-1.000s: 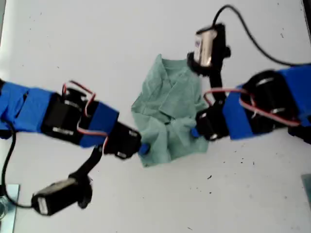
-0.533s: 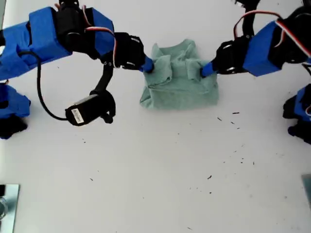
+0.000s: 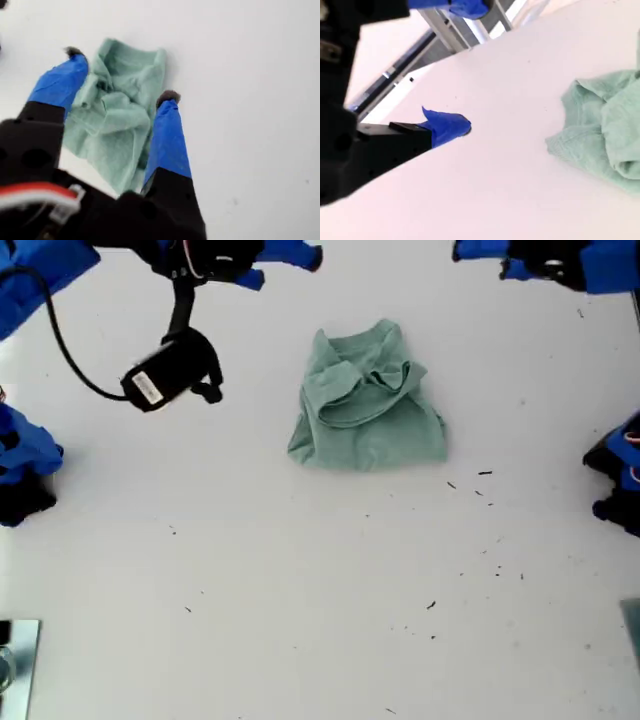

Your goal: Fold t shirt

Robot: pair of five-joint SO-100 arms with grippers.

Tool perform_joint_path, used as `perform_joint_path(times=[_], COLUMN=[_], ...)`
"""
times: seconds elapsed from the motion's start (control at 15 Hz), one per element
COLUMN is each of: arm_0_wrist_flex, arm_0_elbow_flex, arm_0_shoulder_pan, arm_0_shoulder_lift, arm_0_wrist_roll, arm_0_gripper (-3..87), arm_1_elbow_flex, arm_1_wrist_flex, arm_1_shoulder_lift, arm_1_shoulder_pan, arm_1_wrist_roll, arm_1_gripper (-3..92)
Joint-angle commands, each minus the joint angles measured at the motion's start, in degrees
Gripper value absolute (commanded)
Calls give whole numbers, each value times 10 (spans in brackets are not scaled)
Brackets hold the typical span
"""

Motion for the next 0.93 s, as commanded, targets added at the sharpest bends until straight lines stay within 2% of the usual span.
perform_joint_path(times=[0.0, 0.07, 0.2, 0.33, 0.47, 0.53, 0.6, 0.67, 0.73, 0.8, 0.87], arm_0_wrist_flex=[-62, -90, -104, -113, -144, -125, -110, -82, -78, -78, -79], arm_0_elbow_flex=[211, 339, 578, 780, 983, 1067, 1085, 1111, 1109, 1107, 1109], arm_0_shoulder_pan=[9, 21, 75, 189, 294, 322, 321, 322, 338, 366, 389], arm_0_shoulder_lift=[216, 327, 576, 775, 999, 1129, 1110, 1124, 1123, 1125, 1125], arm_0_wrist_roll=[-4, -20, -74, -196, -314, -341, -359, -369, -278, -259, -259], arm_0_gripper=[307, 295, 196, 109, 99, 95, 100, 114, 133, 135, 135], arm_1_elbow_flex=[40, 85, 211, 370, 505, 560, 621, 621, 624, 624, 624], arm_1_wrist_flex=[79, 113, 145, 126, 100, 101, 88, 80, 75, 75, 76], arm_1_shoulder_lift=[130, 182, 322, 469, 534, 535, 533, 531, 533, 533, 533], arm_1_shoulder_pan=[5, -17, -69, -163, -253, -252, -236, -243, -226, -195, -168], arm_1_wrist_roll=[-17, -10, 25, 102, 190, 232, 260, 223, 264, 263, 165], arm_1_gripper=[255, 245, 224, 220, 215, 214, 212, 216, 201, 202, 201])
